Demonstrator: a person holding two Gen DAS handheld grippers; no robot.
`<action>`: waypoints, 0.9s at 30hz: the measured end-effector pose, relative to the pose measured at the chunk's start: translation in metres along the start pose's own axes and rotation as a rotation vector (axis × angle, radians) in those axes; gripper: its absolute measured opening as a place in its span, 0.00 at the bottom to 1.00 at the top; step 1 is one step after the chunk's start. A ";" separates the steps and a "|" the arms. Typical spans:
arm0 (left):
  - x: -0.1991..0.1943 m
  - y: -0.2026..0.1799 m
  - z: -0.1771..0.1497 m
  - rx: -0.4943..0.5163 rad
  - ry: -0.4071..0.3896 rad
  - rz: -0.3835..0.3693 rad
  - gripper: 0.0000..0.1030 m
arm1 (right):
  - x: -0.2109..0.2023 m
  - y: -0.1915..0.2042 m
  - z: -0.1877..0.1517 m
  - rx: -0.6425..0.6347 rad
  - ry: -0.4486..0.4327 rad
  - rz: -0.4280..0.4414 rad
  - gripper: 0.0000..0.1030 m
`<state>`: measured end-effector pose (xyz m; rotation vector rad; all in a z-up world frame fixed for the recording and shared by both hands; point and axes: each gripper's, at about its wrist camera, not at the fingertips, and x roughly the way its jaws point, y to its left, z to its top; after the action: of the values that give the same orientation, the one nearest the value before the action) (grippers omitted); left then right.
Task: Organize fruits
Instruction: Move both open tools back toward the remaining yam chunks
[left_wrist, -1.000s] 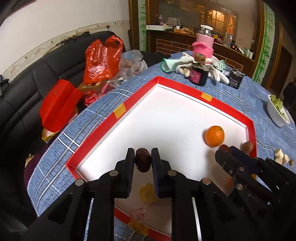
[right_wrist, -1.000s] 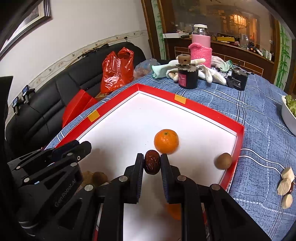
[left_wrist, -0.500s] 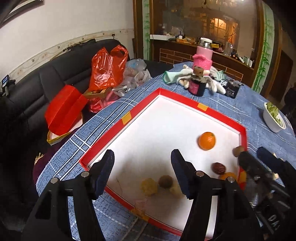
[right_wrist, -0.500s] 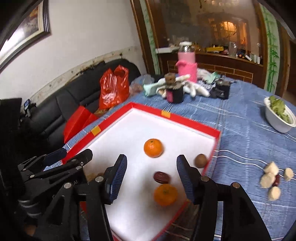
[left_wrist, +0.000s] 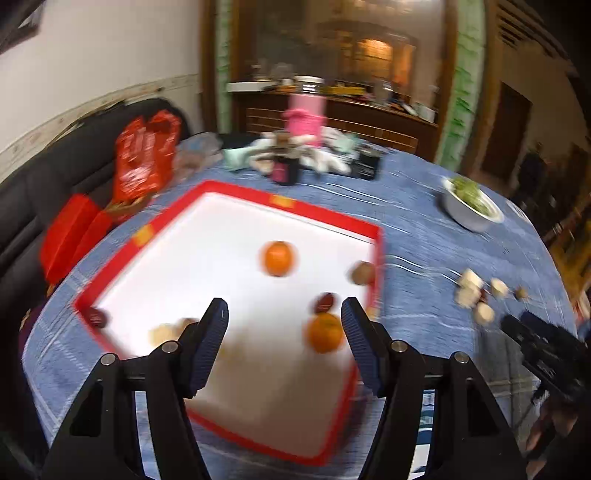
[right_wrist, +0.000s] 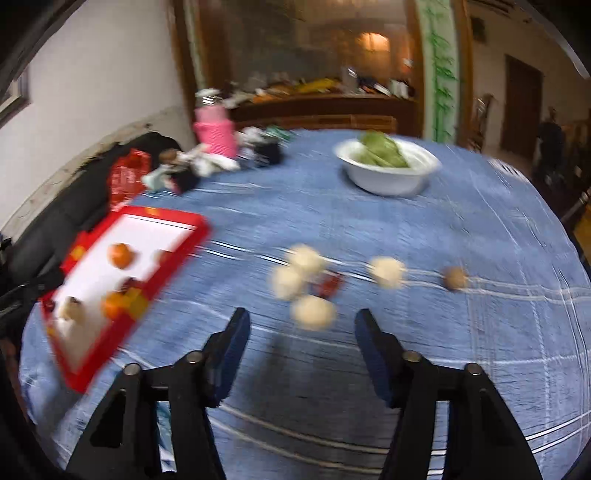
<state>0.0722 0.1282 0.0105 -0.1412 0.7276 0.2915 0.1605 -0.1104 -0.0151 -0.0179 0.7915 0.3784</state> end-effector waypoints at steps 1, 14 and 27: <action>0.001 -0.010 -0.001 0.023 -0.001 -0.011 0.61 | 0.003 -0.006 -0.002 -0.003 0.009 -0.004 0.57; 0.017 -0.058 0.007 0.100 0.021 -0.058 0.61 | 0.055 0.003 0.009 -0.057 0.117 0.029 0.37; 0.052 -0.148 0.006 0.233 0.085 -0.203 0.61 | 0.017 -0.032 0.008 0.031 0.050 0.030 0.29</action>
<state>0.1586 -0.0003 -0.0162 -0.0053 0.8197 0.0060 0.1880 -0.1333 -0.0255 0.0131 0.8477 0.3955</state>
